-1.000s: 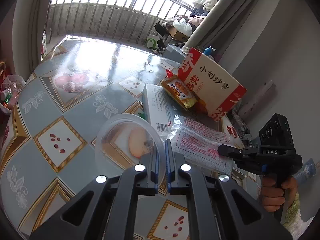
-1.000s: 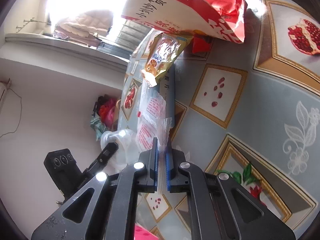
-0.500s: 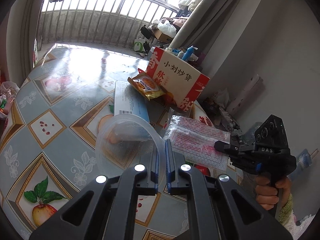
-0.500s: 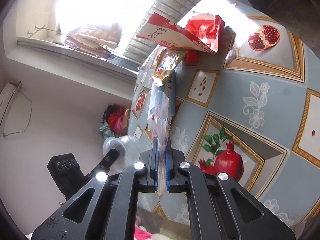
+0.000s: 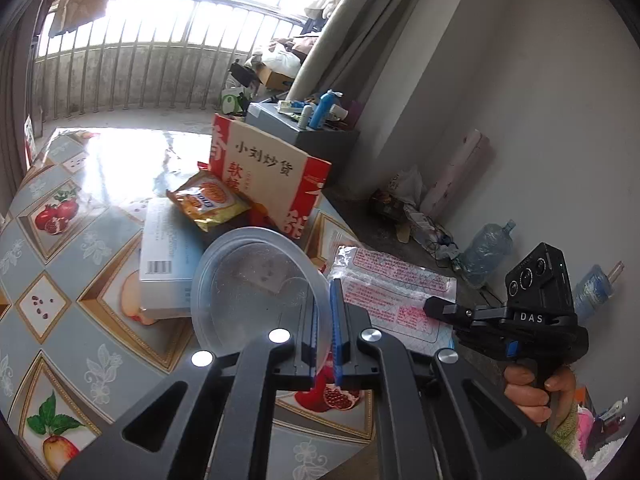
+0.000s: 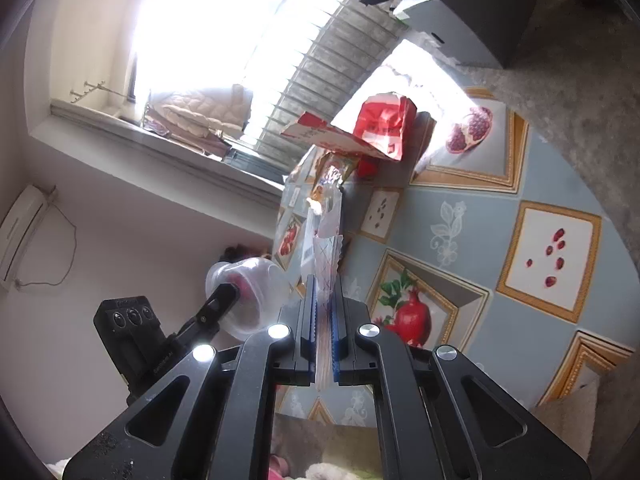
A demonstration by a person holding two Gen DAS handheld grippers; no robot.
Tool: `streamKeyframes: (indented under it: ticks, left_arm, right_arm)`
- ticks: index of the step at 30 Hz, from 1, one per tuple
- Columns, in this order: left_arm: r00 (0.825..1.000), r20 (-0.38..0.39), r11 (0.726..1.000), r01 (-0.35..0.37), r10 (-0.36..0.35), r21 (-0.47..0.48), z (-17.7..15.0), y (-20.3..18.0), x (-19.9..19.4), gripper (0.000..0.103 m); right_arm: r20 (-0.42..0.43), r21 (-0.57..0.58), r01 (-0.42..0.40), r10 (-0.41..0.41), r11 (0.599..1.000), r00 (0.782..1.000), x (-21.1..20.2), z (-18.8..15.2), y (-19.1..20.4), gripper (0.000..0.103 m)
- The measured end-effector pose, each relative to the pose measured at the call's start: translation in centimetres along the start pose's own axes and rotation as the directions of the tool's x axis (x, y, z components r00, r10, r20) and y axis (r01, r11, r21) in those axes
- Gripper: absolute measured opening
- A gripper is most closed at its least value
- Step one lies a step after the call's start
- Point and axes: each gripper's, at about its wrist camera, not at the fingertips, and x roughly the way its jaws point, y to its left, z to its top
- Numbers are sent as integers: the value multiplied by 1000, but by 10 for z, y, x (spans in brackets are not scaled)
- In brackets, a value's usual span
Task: Collect trash
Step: 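Carry the cup and wrapper over the wastebasket with both grippers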
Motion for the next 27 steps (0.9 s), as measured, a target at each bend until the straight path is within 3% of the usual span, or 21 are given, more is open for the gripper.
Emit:
streamKeyframes:
  ticks: [13,27]
  left_arm:
    - [991,-66,985,124,-116,120,17,-68,54,5]
    - [968,-161,950,226,-194,213,23,-140,111,5]
  right_arm:
    - [139,62,19,-28,998,990,-64,5,-35,4]
    - [293,157,16,-61,988,954,-127,4,-79,4]
